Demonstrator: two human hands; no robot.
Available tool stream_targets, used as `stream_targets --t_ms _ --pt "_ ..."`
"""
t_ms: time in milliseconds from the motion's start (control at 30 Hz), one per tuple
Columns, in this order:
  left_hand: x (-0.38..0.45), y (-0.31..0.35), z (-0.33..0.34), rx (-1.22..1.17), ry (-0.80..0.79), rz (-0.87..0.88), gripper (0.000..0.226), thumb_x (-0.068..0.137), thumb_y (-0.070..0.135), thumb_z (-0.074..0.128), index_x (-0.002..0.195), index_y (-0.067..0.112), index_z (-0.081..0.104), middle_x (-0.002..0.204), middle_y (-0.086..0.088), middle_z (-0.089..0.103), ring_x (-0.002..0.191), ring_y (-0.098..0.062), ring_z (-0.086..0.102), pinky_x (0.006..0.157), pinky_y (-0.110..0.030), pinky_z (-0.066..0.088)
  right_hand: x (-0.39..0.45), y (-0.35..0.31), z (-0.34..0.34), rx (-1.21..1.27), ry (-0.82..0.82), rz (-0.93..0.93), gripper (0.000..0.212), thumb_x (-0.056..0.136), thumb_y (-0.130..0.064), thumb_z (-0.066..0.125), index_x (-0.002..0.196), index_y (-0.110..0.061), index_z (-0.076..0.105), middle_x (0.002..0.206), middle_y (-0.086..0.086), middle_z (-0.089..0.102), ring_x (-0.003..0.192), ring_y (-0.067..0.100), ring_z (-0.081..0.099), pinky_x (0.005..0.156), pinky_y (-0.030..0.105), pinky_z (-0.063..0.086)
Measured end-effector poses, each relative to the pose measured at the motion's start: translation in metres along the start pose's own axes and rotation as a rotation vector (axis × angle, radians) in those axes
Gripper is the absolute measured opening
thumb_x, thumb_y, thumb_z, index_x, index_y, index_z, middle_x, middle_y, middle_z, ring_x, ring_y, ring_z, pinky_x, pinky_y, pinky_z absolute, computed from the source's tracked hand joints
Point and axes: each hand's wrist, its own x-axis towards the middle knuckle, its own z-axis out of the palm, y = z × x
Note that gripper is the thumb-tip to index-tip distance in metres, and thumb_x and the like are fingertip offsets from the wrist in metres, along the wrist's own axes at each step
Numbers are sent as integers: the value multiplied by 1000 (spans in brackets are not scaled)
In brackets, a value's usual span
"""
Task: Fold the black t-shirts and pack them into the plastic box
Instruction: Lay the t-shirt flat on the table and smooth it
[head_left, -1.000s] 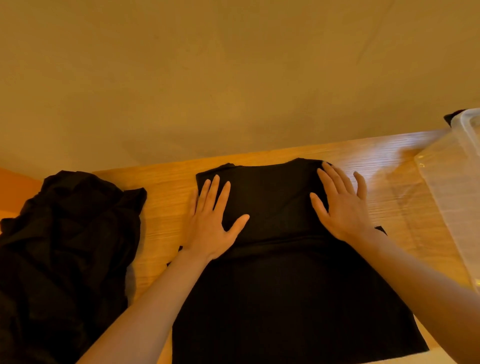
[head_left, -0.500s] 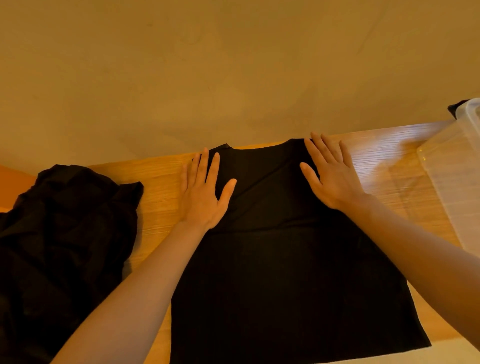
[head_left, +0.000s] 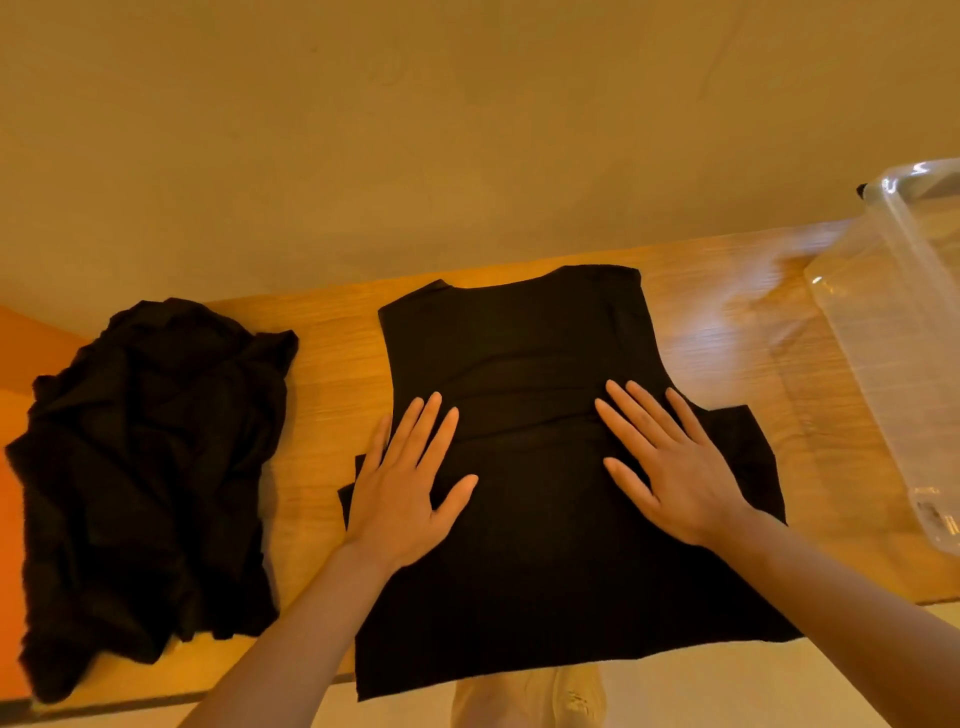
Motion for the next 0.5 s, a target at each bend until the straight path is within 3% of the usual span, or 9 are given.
stream_targets --t_ms 267,400,500 --pt "-32 9 4 -57 24 -11 65 98 57 24 153 22 19 161 0 11 149 -16 3 120 -41 6 -32 3 6 30 11 -62 58 100 -51 17 153 -26 16 161 -6 8 148 10 -1 121 44 5" --pt "-47 -4 -1 -103 131 -177 56 100 43 26 147 14 37 155 -6 31 144 -20 24 118 -42 16 -40 30 3 67 106 57 55 102 -42 16 152 -19 21 159 -4 11 148 10 1 120 37 -3" --pt "-60 -17 -8 -24 207 -254 40 99 35 48 129 12 57 139 -7 52 130 -23 45 107 -44 30 -55 60 -3 76 154 214 44 103 -31 29 142 -12 41 155 6 30 146 21 18 120 43 5"
